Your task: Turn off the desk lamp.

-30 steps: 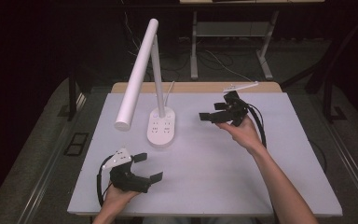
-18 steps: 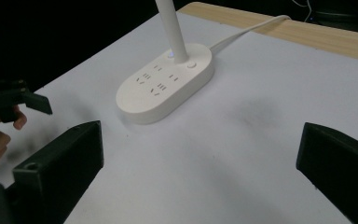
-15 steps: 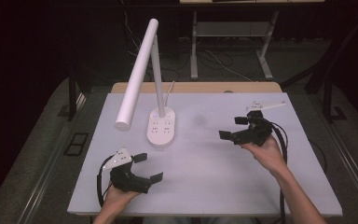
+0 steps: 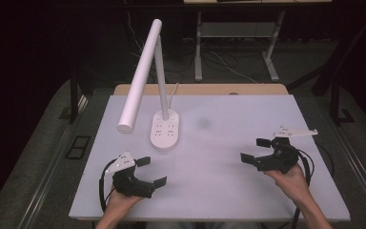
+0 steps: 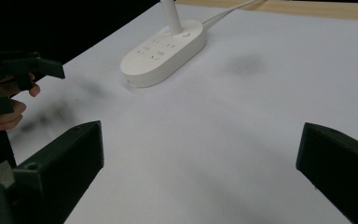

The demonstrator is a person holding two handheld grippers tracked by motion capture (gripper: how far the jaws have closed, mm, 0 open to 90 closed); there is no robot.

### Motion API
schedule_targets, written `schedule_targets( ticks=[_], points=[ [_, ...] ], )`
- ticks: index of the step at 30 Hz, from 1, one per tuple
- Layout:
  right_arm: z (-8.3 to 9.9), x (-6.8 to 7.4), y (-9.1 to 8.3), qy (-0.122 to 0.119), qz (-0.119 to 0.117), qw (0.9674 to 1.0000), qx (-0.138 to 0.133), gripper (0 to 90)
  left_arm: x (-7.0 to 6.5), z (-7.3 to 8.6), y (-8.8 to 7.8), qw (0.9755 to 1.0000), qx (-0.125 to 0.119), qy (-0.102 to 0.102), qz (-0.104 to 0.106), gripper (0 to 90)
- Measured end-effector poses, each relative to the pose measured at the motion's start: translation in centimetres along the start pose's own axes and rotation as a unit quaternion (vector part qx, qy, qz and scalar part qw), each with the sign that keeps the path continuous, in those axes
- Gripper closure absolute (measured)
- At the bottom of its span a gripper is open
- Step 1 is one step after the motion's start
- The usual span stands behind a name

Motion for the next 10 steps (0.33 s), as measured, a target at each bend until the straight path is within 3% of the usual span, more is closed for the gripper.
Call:
schedule_targets(
  ticks=[4,10],
  points=[
    [1.9,-0.1,-0.6,0.012,0.010,0.9998,-0.013,0.6,0.0,0.0,-0.1,1.0000,-0.001,-0.001,-0.001,0.0],
    [4.6,-0.2,-1.4,0.014,0.029,0.9995,-0.005,0.6,0.0,0.0,0.0,1.0000,-0.001,0.000,-0.002,0.0]
  ],
)
Point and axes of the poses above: each handheld gripper's, and its own axes: y roughly forward along the jaws, z roughly out of its underside, x roughly to its left, the point moved 6 cm from there along y, roughly forward along the jaws, and after that the axes turned 2 degrees about -y, right-handed, at the moved point
